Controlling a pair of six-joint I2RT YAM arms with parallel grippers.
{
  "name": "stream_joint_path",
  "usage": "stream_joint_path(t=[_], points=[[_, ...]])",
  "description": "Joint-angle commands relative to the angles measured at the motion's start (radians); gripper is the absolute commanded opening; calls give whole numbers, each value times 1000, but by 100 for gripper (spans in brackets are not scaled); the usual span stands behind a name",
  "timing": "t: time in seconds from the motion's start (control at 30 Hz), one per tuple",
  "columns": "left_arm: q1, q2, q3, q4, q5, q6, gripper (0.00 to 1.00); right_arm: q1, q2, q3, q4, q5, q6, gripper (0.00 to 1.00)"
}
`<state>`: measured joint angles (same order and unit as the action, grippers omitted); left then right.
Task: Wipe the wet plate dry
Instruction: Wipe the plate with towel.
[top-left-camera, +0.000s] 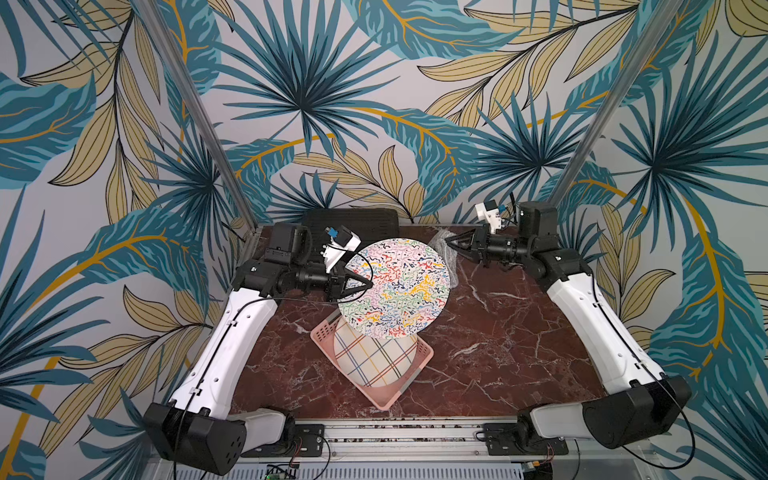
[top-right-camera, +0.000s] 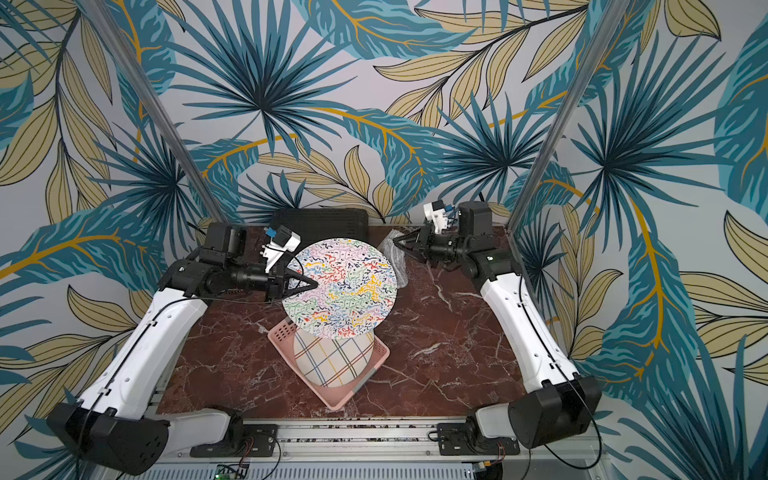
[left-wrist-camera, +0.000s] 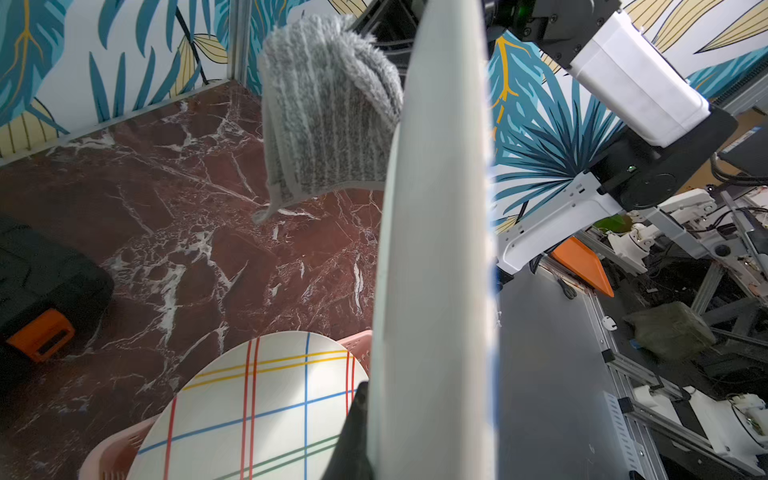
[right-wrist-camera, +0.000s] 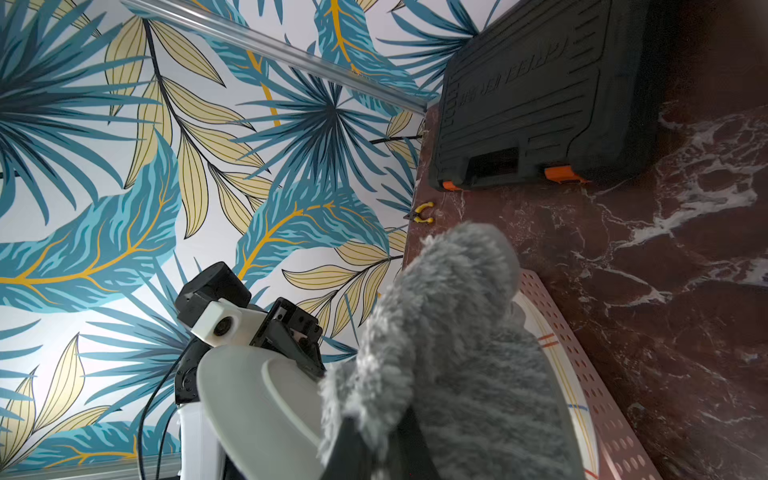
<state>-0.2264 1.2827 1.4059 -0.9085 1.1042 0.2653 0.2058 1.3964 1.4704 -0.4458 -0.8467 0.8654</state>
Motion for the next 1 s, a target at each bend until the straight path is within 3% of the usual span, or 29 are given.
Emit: stream_joint_path(t=[0.0,0.37,0.77,0.97], points=[[-26,16,63,-13,53,37,0,29,4,17,4,-28,-1,0],[-28,39,53,279,-41,-221,0,60,-102,-96,2,-54,-45,0],[20,47,25,388,-100,-332,0,25,-236,-148,-6,-10,-41,0],[25,44,-4,484,-69,-463,0,24,-276,-225,98,12,1,0]])
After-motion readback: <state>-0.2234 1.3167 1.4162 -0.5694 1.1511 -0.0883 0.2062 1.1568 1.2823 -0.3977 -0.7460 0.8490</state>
